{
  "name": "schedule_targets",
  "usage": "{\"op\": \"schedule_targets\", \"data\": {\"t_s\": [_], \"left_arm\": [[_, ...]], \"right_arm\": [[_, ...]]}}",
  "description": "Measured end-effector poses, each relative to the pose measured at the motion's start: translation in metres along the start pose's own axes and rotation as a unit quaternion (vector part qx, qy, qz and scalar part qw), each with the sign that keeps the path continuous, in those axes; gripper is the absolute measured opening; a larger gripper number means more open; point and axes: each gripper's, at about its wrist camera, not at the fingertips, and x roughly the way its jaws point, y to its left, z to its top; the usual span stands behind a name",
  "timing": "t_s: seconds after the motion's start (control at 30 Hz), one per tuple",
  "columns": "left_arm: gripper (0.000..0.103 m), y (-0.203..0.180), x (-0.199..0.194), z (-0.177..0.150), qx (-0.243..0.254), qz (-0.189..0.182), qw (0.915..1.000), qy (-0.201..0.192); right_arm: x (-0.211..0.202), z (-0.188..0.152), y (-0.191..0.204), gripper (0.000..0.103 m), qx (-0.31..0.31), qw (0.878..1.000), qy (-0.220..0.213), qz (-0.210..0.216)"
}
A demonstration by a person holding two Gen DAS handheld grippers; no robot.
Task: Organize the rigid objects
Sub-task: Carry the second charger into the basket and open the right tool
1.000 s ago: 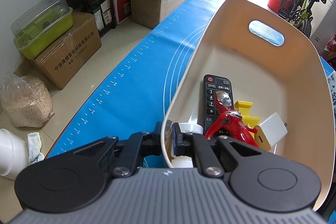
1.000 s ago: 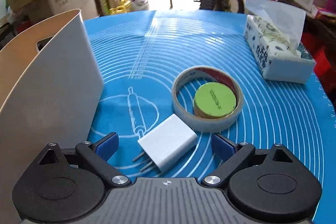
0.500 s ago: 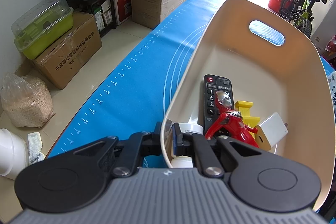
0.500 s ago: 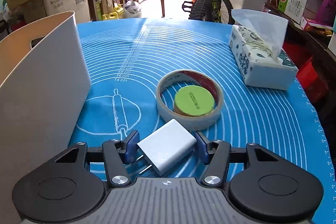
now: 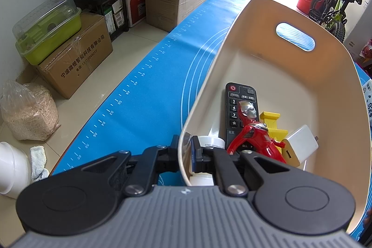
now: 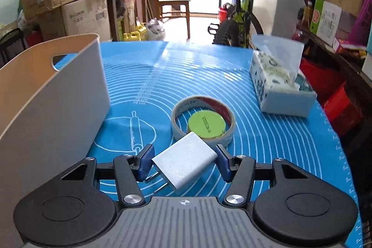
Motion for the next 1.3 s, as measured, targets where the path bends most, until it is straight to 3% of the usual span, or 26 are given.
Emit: {"op": "schedule_targets", "data": {"t_s": [0.9,1.3], "left_arm": [[0.011,0.0,0.0,0.0,0.0,0.0,1.0,0.0],[0.011,0.002,0.001,-0.001,-0.003,-0.001,1.0,0.001]], "right_arm": [[-0.029,0.011,0.013,0.061,-0.028,0.998,-0.044,0.024],[-0.072,0.054,0.047,0.061,-0.036,0.99,-0.09,0.098]]}}
